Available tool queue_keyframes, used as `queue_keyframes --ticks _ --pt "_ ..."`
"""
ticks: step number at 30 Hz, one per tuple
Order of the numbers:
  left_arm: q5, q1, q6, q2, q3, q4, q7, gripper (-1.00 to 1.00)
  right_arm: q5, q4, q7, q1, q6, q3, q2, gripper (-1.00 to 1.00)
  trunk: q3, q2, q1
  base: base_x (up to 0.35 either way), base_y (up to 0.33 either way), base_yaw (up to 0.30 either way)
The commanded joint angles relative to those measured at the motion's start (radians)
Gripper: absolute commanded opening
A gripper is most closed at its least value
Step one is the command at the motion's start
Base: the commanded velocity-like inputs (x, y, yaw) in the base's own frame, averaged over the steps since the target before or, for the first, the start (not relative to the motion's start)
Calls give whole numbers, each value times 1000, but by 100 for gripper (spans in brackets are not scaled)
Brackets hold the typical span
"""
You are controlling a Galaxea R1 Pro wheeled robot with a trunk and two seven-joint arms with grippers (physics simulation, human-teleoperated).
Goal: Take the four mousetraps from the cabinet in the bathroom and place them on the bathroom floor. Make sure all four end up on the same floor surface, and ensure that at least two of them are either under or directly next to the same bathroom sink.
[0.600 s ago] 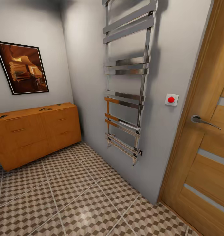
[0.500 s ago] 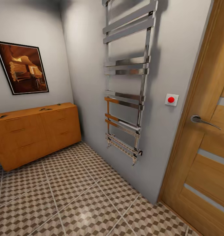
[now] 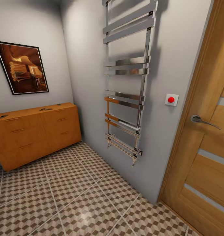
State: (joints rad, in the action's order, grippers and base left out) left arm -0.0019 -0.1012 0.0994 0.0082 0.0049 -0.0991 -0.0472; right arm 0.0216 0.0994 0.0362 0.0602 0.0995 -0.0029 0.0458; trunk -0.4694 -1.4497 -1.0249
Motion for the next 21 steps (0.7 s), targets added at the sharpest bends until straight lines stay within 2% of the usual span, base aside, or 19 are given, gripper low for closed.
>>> queue_keyframes --ticks 1,8,16,21 --pt "0 -6 7 2 1 -7 -2 100 2 7 2 1 7 -1 0 100 -1 0 0 0 0 0" --pt "0 -43 46 15 4 -46 -5 100 5 47 2 0 46 0 0 100 -1 0 0 0 0 0" --pt "4 -43 91 17 5 -91 -9 100 7 92 -26 0 91 0 0 100 -1 0 0 0 0 0" --pt "5 -42 63 20 7 -119 -10 100 7 120 -54 0 119 0 -15 100 -1 0 0 0 0 0"
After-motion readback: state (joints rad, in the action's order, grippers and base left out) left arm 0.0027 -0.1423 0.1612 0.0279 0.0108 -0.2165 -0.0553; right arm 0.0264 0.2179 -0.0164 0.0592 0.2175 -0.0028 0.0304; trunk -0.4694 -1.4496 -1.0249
